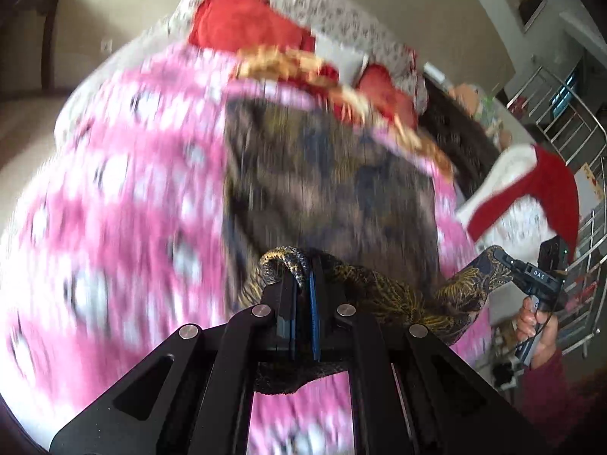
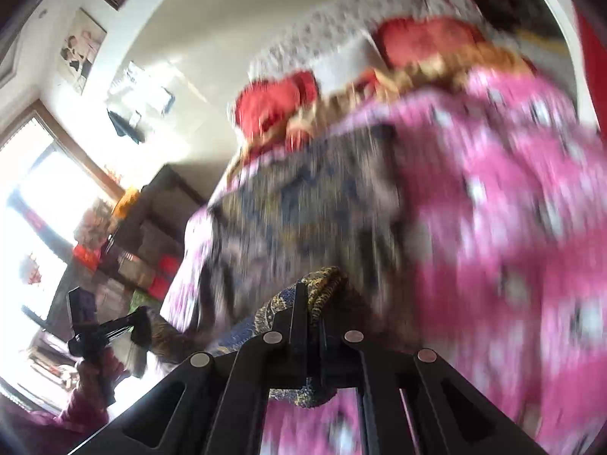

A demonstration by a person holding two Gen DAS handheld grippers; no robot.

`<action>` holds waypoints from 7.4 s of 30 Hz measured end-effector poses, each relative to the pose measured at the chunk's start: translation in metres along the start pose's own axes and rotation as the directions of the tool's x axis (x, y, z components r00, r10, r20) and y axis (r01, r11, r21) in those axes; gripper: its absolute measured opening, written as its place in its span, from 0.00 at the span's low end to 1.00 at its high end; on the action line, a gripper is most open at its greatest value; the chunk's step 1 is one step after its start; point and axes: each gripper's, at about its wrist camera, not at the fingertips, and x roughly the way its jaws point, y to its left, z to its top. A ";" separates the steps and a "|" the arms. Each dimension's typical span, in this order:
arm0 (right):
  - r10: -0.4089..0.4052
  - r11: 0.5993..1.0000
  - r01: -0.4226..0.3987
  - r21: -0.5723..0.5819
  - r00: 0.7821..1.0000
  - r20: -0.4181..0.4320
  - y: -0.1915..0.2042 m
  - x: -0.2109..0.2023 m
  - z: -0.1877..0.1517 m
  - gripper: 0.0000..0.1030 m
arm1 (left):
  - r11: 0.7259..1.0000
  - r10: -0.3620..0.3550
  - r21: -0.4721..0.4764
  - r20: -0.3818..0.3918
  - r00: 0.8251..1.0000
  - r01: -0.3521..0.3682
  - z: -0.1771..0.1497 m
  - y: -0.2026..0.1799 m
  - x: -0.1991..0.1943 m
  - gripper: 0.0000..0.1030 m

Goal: Fold small clothes

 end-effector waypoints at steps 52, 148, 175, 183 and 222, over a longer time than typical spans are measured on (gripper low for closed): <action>-0.259 0.953 0.272 -0.136 0.960 0.110 0.003 0.241 0.211 0.34 | 0.984 0.178 -0.022 0.060 0.982 -0.177 0.220 0.009 0.172 0.57; -0.412 0.854 0.366 -0.370 0.910 -0.053 0.110 0.337 0.139 0.48 | 0.977 0.176 0.129 -0.035 0.984 -0.170 0.024 0.041 0.162 0.60; -0.257 0.916 0.177 -0.359 0.948 -0.189 0.192 0.346 0.106 0.74 | 0.988 -0.140 -0.052 0.108 0.984 0.146 0.009 0.088 0.135 0.69; -0.274 0.859 0.123 -0.497 0.931 -0.243 0.261 0.393 0.090 0.74 | 0.990 -0.131 -0.045 0.115 0.985 0.136 0.008 0.086 0.133 0.69; -0.457 0.709 0.147 -0.690 0.841 -0.291 0.282 0.435 0.076 0.24 | 0.997 -0.082 0.010 0.129 0.988 0.081 0.021 0.069 0.127 0.69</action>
